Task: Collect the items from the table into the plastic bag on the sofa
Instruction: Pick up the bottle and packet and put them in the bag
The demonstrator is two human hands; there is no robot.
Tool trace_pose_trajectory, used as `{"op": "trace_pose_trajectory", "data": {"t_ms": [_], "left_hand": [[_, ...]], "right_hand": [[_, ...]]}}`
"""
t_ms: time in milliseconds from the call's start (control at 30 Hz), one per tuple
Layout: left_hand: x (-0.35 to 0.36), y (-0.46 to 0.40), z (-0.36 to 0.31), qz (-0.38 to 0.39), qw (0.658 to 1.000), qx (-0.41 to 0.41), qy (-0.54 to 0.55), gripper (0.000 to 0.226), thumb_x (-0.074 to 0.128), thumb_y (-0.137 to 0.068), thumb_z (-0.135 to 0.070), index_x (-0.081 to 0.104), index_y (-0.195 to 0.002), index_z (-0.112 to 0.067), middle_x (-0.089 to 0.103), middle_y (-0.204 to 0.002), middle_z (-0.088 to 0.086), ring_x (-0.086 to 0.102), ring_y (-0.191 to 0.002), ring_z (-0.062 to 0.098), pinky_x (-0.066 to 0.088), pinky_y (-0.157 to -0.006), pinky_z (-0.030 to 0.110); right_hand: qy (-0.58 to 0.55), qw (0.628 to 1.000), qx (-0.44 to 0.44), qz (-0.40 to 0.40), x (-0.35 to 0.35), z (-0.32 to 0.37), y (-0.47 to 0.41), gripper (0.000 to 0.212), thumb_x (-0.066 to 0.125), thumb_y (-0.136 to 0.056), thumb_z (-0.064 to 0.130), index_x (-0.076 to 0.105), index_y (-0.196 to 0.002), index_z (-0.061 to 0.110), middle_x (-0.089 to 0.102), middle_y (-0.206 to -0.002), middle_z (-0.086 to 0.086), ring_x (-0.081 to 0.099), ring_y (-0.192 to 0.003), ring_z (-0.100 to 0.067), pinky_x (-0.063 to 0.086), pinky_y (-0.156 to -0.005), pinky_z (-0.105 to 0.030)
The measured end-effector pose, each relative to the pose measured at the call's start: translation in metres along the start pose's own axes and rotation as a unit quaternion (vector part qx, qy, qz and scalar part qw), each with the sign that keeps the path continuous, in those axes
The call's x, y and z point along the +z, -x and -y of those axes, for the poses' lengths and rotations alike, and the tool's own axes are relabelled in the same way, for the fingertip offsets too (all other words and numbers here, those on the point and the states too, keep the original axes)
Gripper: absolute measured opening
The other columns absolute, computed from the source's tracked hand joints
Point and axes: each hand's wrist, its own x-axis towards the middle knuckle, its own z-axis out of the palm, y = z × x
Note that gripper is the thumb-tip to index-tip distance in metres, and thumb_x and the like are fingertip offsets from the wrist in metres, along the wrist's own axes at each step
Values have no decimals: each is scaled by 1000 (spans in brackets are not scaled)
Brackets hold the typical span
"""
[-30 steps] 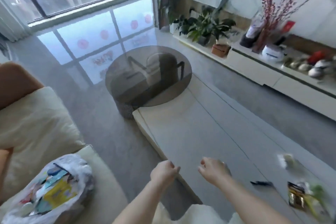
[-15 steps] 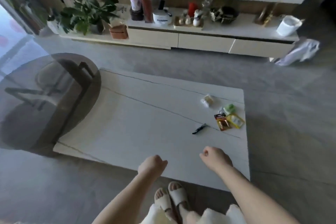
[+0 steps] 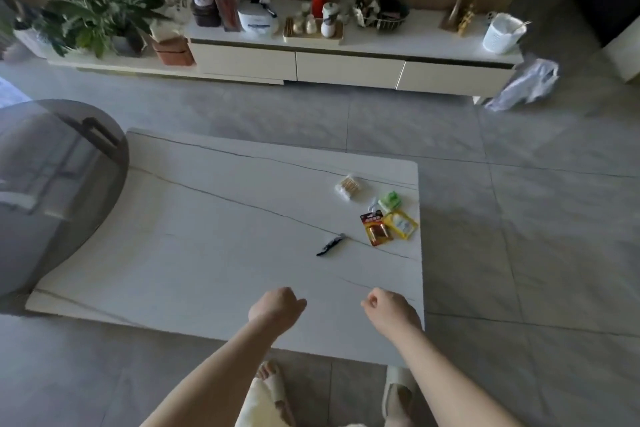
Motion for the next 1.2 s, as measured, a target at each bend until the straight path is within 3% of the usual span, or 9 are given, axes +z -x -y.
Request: {"op": "trace_pose_trajectory", "data": {"t_ms": [133,267,500,767,967,1100,1200], "left_hand": [[26,-15,-55,-8,998,-49,46,38,44,-93,-46,61,-112,-17,66,-109,1,64,-97,20,53,-81,29],[52,-32,-121,-11,989,-87,122,37,44,-93,-46,61,-115,-21,66,-113,1,64,-101,21,50,-82,29],[71,-84,-180,-47,977,-105,180,39,43,-93,-47,56,-123,-26,62,-123,-4,60,-108,18,47,-83,27],[85,-204,-179,-89,986,-70,125,40,36,-99,-28,44,-138,-22,45,-142,0,43,-129,20,44,-94,32],[104,-301,-165,-128,988,-90,-15,45,40,-90,-3,43,-132,-19,49,-132,2,41,-125,23,38,-94,31],[116,-338,-152,-148,985,-79,-43,39,51,-93,-15,43,-131,-20,49,-130,2,43,-124,23,35,-96,31],[123,-352,-145,-139,987,-69,-35,41,55,-93,-28,43,-131,-19,48,-130,3,43,-123,23,36,-96,32]], "right_hand": [[19,998,-52,26,-22,-40,-45,33,39,-96,34,54,-118,15,62,-118,-3,57,-106,-20,44,-80,-27],[49,992,-98,55,-48,-78,-98,36,41,-96,34,50,-126,15,58,-125,-3,54,-114,-21,44,-90,-28],[35,990,-114,69,-74,-109,-186,40,44,-96,29,48,-131,11,56,-131,-6,52,-121,-23,44,-99,-34],[64,991,-104,52,-42,-127,-283,38,48,-96,27,46,-131,11,51,-134,-8,48,-123,-24,43,-101,-34],[64,994,-82,19,-3,-120,-360,38,48,-95,26,44,-131,15,52,-130,-6,52,-116,-24,48,-90,-35],[73,996,-52,-19,16,-106,-392,43,48,-95,27,42,-135,16,48,-132,-8,51,-117,-26,48,-88,-36],[77,995,-44,-43,26,-101,-400,30,51,-94,24,54,-122,15,49,-127,-5,54,-109,-24,48,-78,-32]]}}
